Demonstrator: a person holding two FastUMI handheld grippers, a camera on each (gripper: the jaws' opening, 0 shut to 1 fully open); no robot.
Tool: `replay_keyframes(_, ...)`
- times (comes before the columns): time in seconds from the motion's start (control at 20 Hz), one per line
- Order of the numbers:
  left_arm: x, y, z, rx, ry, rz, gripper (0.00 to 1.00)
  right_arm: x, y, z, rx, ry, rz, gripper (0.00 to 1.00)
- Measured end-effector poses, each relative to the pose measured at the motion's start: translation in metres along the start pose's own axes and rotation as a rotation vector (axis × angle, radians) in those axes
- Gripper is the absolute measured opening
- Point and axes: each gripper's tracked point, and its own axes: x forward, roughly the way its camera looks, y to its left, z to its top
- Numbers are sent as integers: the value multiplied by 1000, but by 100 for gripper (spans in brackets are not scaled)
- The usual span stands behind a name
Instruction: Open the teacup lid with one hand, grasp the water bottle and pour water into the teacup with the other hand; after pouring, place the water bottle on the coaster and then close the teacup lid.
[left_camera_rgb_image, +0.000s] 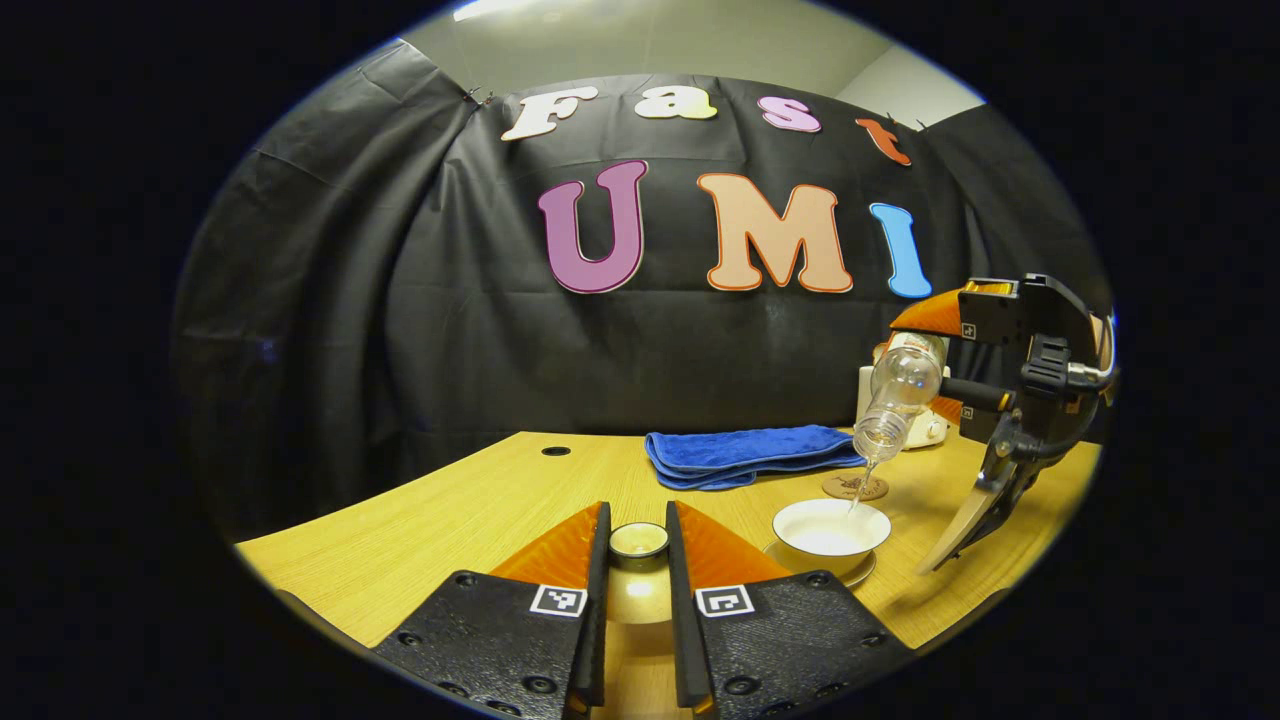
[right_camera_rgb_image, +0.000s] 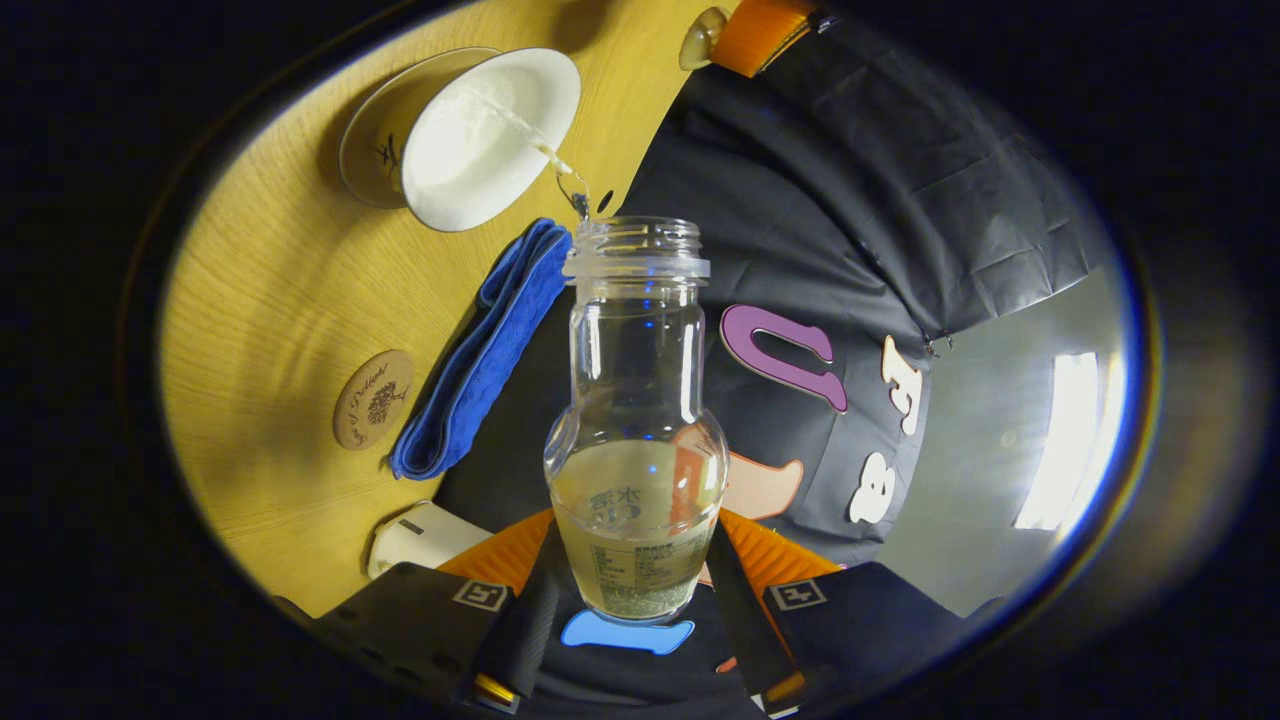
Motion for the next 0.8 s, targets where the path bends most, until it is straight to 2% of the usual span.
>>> replay_keyframes(0.35, -2, -1, 0, 2, -1, -9, 25, -7, 33, 21, 41, -23, 66, 80)
replay_keyframes(0.5, 0, -1, 0, 2, -1, -9, 25, -15, 64, 22, 206, -2, 184, 81)
replay_keyframes(0.65, -1, -1, 0, 2, -2, -10, 25, -21, 78, 25, 338, 18, 247, 79)
replay_keyframes(0.8, 0, -1, 0, 2, -2, -9, 25, -30, 94, 33, 562, 39, 342, 79)
